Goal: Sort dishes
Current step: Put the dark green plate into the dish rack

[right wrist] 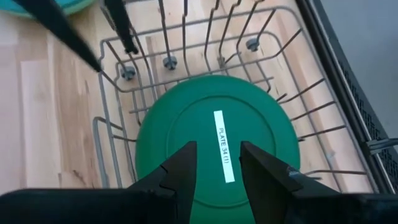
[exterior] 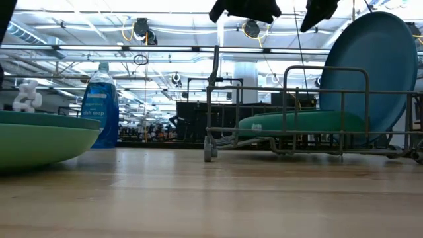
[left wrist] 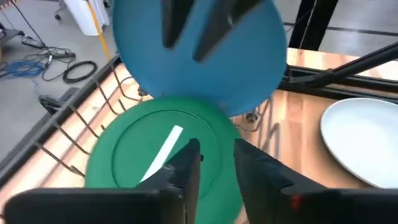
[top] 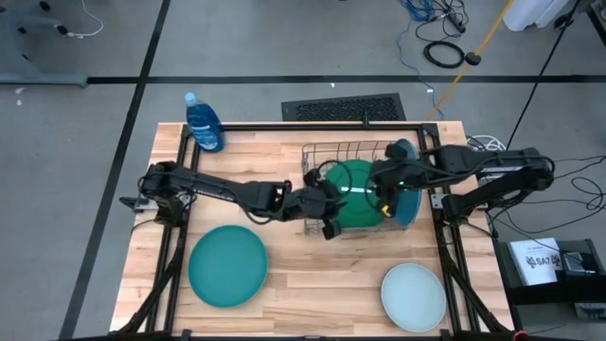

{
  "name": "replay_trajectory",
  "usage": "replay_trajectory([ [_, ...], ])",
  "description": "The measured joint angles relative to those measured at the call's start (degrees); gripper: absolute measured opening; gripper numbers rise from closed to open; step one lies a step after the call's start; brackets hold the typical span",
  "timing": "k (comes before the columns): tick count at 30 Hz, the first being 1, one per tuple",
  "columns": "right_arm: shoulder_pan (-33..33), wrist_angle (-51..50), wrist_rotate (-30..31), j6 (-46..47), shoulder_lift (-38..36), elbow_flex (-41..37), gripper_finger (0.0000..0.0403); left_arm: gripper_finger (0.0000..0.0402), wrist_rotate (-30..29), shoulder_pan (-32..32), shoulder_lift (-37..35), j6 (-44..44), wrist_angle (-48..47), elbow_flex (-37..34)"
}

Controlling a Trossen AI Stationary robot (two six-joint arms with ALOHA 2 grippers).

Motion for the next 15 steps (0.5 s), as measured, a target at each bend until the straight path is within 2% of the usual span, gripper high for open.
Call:
replay_trajectory([
  [6,0.0,0.43,0.0,1.45,3.56,0.0,0.0116,0.0046,-0.58,1.29,-3.63,1.64,-2.25,0.02],
  [15,0.32,3.4,-0.01,2.57,5.98,0.0,0.0116,0.0003,-7.52,2.03,-9.26,2.51,-13.01,-0.49],
])
